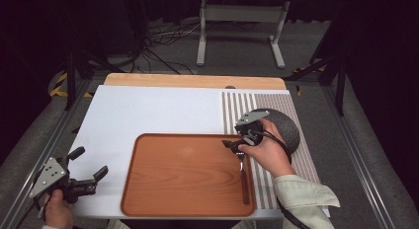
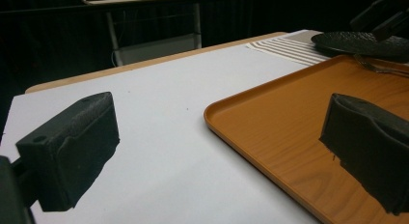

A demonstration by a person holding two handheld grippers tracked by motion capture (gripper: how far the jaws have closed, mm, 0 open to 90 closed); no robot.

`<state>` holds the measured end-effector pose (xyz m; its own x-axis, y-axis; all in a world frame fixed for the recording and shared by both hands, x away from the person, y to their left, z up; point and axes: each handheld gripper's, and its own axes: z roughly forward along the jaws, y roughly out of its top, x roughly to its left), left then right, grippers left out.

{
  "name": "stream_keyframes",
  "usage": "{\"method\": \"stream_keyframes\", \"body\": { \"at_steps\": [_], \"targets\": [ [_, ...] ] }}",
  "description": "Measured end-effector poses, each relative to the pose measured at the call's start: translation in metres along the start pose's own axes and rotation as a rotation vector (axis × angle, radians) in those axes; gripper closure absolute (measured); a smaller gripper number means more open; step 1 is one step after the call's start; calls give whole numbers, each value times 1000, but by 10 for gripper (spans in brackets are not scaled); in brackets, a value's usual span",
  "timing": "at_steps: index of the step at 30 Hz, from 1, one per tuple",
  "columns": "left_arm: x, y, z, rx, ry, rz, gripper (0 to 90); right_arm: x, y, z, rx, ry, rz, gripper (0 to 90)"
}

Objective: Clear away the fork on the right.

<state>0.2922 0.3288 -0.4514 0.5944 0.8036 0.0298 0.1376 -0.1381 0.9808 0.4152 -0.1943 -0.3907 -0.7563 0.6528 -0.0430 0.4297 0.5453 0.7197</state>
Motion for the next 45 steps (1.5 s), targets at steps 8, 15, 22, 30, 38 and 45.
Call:
{"method": "stream_keyframes", "body": {
  "at_steps": [8, 15, 22, 30, 38, 45],
  "targets": [
    [-1, 1, 1, 2, -2, 6, 8, 3, -3, -28, -89, -5, -46, 168],
    [-1, 1, 0, -2, 0, 4, 8, 1, -16, -56, -180, -22, -61, 158],
    [-1, 1, 1, 0, -2, 5, 8, -3, -37, -78, -301, -31, -64, 145],
    [-2, 1, 1, -1, -4, 2, 8, -7, -66, -89, -404, -52, -37, 134],
    [-2, 1, 0, -3, -5, 1, 8, -13, -96, -95, -479, -70, -13, 125],
    [-2, 0, 0, -15, -8, -6, 8, -24, -134, -97, -523, -94, 34, 122]
  ]
}}
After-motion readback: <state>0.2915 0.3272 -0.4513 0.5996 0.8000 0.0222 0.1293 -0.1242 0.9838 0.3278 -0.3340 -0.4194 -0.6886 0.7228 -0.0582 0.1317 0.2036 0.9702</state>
